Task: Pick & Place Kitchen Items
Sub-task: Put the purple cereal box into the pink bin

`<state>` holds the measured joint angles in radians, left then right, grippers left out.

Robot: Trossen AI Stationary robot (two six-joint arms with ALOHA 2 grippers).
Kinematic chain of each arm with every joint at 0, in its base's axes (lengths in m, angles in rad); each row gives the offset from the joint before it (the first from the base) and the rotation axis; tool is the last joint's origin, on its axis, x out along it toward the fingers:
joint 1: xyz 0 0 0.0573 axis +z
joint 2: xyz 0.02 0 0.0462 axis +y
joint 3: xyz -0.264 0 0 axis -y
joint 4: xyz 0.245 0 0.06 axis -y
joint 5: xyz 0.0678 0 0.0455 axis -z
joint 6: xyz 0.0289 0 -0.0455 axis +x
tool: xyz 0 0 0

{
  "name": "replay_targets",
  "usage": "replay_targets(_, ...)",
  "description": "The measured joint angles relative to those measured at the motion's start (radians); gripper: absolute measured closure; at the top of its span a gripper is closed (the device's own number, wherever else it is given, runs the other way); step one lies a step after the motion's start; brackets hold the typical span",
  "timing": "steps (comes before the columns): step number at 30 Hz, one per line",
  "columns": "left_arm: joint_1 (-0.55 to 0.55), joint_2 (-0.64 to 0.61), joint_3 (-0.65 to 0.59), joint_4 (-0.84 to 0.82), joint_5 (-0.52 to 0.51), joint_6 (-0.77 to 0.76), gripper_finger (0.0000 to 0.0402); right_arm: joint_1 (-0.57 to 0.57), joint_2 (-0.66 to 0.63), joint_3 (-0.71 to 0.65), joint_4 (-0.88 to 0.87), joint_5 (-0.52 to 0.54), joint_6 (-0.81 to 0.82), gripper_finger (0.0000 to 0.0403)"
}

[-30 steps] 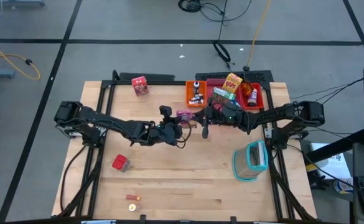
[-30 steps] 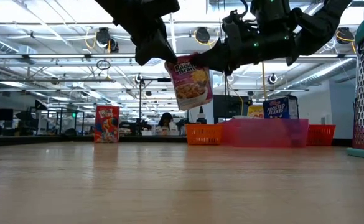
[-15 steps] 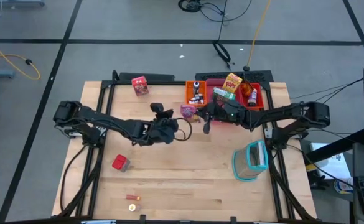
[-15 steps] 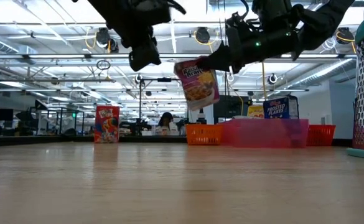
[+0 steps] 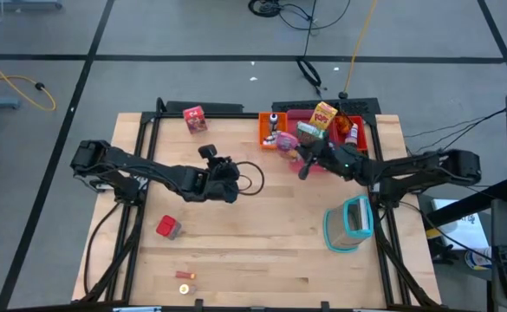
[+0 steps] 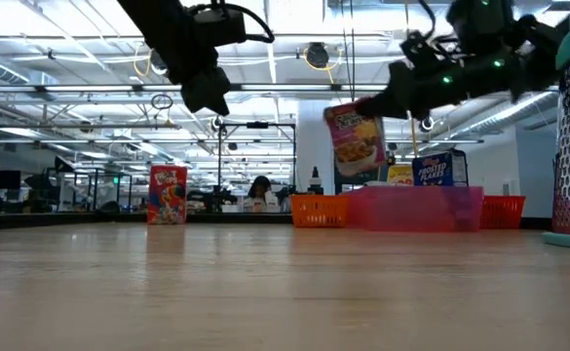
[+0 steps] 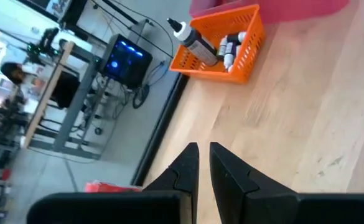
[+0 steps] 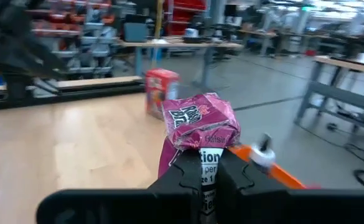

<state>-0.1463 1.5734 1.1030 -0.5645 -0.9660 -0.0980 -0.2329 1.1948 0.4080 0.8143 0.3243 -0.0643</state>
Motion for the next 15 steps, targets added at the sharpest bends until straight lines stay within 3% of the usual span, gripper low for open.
replay_targets(6,0.0,0.0,0.0,-0.011,0.019,-0.07,0.036,-0.006,-0.019,-0.131,0.177,0.077,0.025,0.0398)
replay_targets(15,0.0,0.0,0.0,-0.008,0.019,-0.082,0.036,-0.032,-0.01,-0.186,0.206,0.097,0.044,0.0399)
